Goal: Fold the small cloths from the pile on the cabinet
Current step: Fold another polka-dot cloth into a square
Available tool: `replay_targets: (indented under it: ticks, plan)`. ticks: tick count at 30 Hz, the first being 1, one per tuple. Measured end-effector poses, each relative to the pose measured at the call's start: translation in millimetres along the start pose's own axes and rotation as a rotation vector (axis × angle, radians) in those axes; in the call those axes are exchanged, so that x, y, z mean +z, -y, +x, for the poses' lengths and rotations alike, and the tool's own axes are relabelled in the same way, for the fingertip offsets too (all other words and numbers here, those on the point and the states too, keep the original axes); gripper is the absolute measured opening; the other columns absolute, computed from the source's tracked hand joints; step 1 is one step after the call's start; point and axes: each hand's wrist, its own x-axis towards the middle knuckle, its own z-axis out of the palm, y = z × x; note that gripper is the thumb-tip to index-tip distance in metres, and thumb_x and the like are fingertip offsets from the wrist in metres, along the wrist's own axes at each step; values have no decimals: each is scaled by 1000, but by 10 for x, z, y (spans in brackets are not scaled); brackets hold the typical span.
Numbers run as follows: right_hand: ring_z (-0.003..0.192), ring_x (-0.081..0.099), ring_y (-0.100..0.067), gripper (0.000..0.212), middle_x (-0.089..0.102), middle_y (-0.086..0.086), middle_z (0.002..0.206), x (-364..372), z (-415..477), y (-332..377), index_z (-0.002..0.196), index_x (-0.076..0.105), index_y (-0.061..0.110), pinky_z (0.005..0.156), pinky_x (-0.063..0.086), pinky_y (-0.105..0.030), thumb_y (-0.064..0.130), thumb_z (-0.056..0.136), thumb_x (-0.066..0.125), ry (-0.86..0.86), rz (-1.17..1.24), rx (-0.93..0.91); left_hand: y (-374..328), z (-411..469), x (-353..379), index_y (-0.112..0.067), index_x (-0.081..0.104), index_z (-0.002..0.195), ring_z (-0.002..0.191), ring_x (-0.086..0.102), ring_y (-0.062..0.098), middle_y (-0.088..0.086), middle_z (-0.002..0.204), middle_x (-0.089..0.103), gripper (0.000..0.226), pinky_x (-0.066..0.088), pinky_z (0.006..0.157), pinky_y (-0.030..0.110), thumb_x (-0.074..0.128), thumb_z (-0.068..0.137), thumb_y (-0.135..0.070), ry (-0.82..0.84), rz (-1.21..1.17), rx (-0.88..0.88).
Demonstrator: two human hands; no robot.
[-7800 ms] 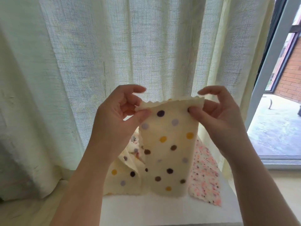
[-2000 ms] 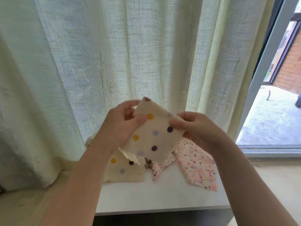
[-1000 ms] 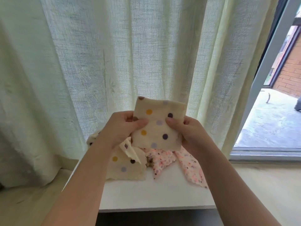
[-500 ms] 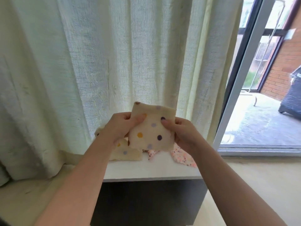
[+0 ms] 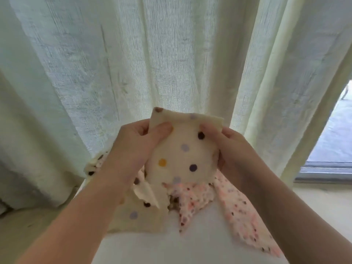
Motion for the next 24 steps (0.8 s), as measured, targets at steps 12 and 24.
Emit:
replay_targets:
  ticks: [12, 24]
  plan:
    - [88, 69, -27, 23, 72, -12, 91, 187, 516, 1805, 94, 73, 10, 86, 54, -45, 32, 87, 67, -164, -39, 163, -1851, 736, 41, -13, 74, 80, 62, 64, 10, 1, 70, 68, 33, 51, 54, 21, 65, 82, -44, 25, -7, -127]
    - [80, 68, -17, 23, 74, -3, 86, -203, -110, 4446, 89, 74, 21, 72, 54, -36, 31, 98, 55, -284, -92, 270, -4399, 530, 794, 2, 61, 75, 63, 56, 22, 7, 68, 59, 39, 47, 63, 38, 67, 87, -35, 103, -29, -238]
